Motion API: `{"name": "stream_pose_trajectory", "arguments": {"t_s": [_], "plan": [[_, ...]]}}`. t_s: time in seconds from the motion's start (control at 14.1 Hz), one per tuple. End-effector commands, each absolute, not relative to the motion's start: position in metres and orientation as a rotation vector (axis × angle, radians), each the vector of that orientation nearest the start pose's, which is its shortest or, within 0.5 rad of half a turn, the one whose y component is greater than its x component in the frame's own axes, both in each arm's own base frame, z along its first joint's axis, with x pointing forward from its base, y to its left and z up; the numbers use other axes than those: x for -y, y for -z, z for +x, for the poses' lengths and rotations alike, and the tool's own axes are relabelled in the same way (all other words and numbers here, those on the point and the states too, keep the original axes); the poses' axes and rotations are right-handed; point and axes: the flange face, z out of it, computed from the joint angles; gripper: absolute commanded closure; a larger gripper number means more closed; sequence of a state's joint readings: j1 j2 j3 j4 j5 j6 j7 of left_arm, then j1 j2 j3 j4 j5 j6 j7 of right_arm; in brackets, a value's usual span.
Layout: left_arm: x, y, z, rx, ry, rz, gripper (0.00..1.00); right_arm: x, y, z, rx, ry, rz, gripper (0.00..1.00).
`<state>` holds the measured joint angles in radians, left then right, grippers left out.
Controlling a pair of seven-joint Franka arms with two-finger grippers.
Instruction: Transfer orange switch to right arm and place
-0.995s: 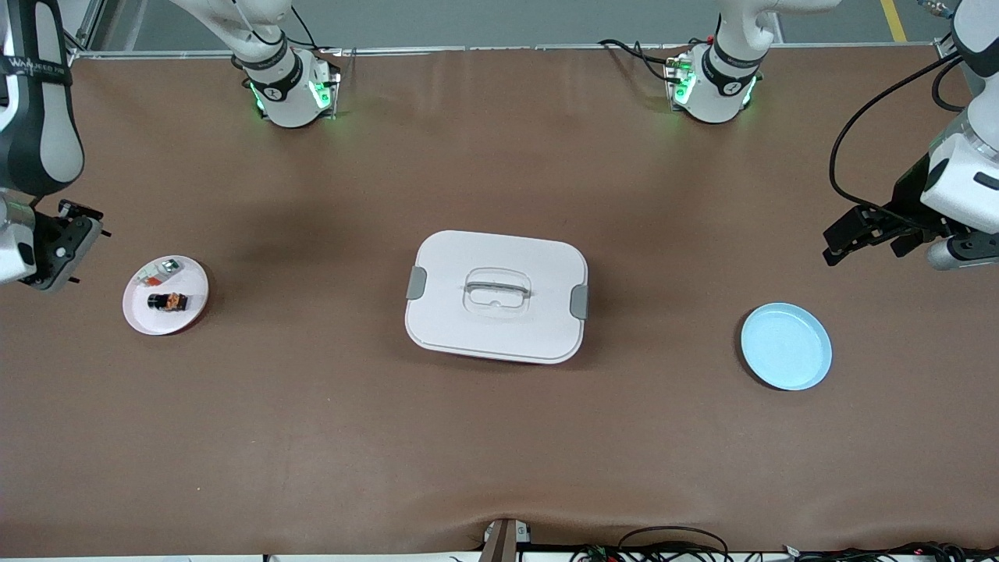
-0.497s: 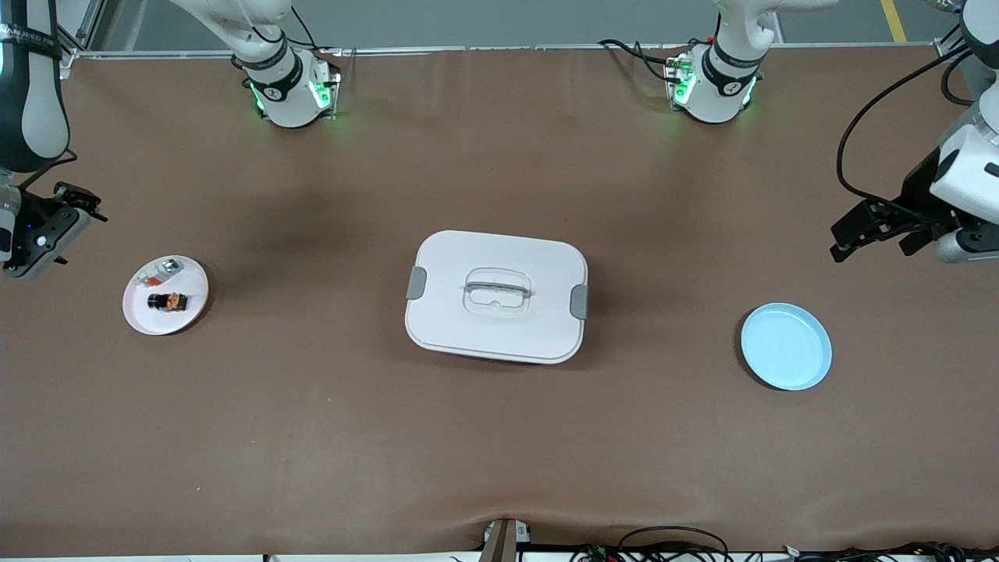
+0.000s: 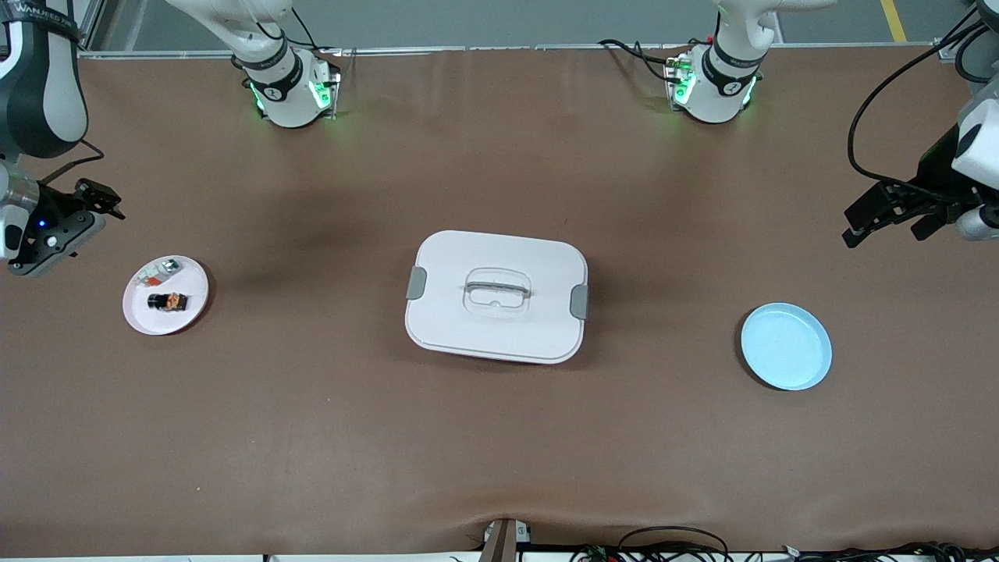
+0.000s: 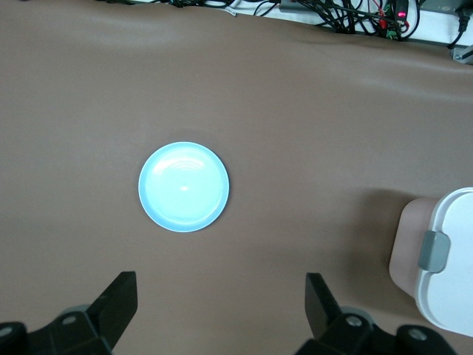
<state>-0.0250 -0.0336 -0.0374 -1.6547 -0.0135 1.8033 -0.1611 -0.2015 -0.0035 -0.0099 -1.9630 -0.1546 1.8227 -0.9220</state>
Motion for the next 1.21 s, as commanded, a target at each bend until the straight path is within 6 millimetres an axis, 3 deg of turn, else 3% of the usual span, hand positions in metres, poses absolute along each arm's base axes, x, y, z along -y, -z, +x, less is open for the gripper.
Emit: {"name": "stream_pose_trajectory", "arguments": {"t_s": [0.0, 0.28, 0.57, 0.71, 0.85, 1.14], "plan": [[0.036, -0.631, 0.562, 0.135, 0.319, -3.169, 0.00, 0.122, -0.470, 0.520, 1.068, -0.273, -2.963, 0.00], [0.027, -0.633, 0.573, 0.123, 0.315, -3.159, 0.00, 0.108, -0.475, 0.520, 0.951, -0.277, -3.011, 0.00], [0.028, -0.634, 0.574, 0.100, 0.315, -3.156, 0.00, 0.090, -0.496, 0.528, 0.675, -0.198, -3.102, 0.00], [0.027, -0.633, 0.574, 0.100, 0.315, -3.156, 0.00, 0.066, -0.502, 0.528, 0.379, -0.212, -3.093, 0.00], [0.027, -0.633, 0.574, 0.088, 0.316, -3.155, 0.00, 0.056, -0.509, 0.529, 0.239, -0.216, -3.112, 0.00], [0.027, -0.636, 0.574, 0.049, 0.323, -3.152, 0.00, 0.031, -0.555, 0.546, -0.039, -0.173, -3.135, 0.00]]}}
